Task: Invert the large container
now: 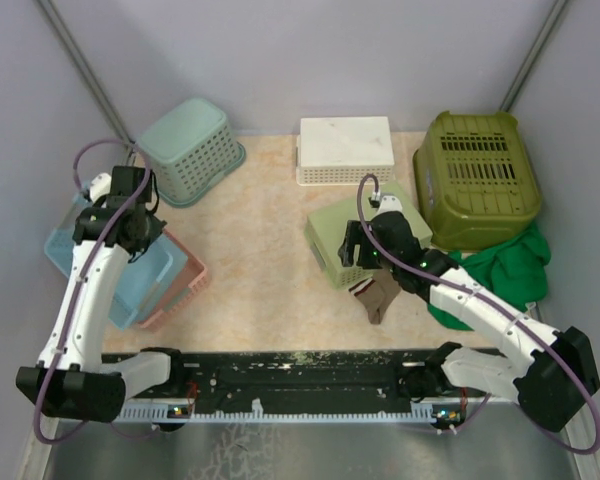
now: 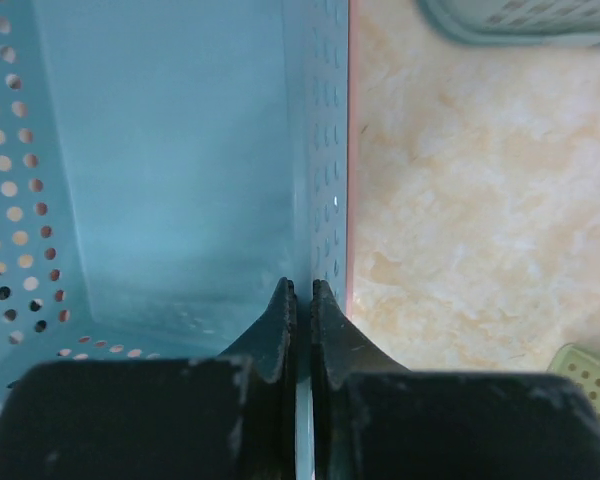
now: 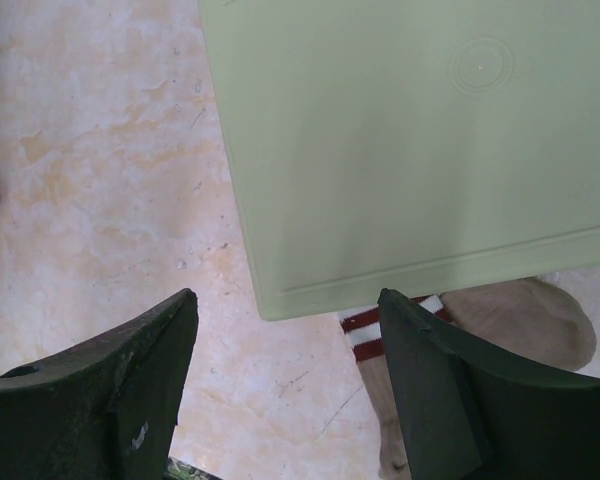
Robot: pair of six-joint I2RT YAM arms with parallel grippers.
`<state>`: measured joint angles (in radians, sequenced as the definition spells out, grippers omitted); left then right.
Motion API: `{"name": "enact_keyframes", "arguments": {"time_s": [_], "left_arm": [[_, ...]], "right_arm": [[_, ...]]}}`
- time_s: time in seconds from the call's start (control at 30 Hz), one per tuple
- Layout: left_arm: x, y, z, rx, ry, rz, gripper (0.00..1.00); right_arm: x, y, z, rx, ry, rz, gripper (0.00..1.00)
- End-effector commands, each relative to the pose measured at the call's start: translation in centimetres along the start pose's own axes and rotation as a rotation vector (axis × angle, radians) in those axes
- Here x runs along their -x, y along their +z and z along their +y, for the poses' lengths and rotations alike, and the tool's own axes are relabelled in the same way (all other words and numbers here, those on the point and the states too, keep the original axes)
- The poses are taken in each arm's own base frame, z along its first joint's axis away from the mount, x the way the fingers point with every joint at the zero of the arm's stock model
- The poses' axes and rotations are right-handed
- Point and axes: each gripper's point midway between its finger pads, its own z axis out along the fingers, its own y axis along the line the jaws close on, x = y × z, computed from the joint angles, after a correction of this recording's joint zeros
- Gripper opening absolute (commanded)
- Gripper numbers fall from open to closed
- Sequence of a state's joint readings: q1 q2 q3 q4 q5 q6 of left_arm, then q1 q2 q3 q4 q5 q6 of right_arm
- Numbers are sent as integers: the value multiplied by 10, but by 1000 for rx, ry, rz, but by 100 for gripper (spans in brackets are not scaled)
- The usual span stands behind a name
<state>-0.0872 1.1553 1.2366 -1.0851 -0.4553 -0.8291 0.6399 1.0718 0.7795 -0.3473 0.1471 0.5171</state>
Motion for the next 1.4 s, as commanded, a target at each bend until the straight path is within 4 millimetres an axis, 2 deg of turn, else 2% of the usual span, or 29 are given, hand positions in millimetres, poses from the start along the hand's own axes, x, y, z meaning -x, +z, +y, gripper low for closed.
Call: {"name": "enact_keyframes", "arguments": {"time_s": [0.0, 0.13, 0.23, 0.37, 0.47, 0.63, 0.73, 0.8, 0.93, 1.1, 1.2, 1.37], "left_arm": [[51, -40, 2, -6, 73, -187, 0], [59, -45, 4, 39, 143, -211, 0], [62, -53, -6, 3, 195, -227, 0], [61, -78, -45, -152, 274, -252, 0], [52, -100, -79, -255, 340, -237, 0], [5, -146, -146, -503, 476, -139, 0], [-35, -168, -185, -752, 510, -1, 0], [-56, -177, -201, -887, 513, 61, 0], [-77, -190, -219, -1063, 476, 113, 0], [-101, -196, -227, -1200, 460, 199, 0], [-105, -193, -227, -1264, 407, 249, 0], [-93, -179, -214, -1386, 226, 359, 0]], "right_arm": [[26, -8, 13, 47, 30, -79, 73], [25, -10, 13, 52, 43, -82, 73], [26, -12, 11, 46, 45, -88, 73], [25, -13, 10, 39, 45, -90, 73], [26, -12, 12, 45, 50, -89, 73], [34, -16, 11, 30, 55, -108, 73], [46, -27, 1, -27, 46, -154, 73], [57, -38, -10, -82, 34, -196, 73], [81, -68, -29, -179, 7, -297, 74], [105, -103, -45, -244, 7, -423, 75], [115, -119, -47, -249, 16, -475, 76], [123, -133, -45, -230, 21, -509, 76]]}}
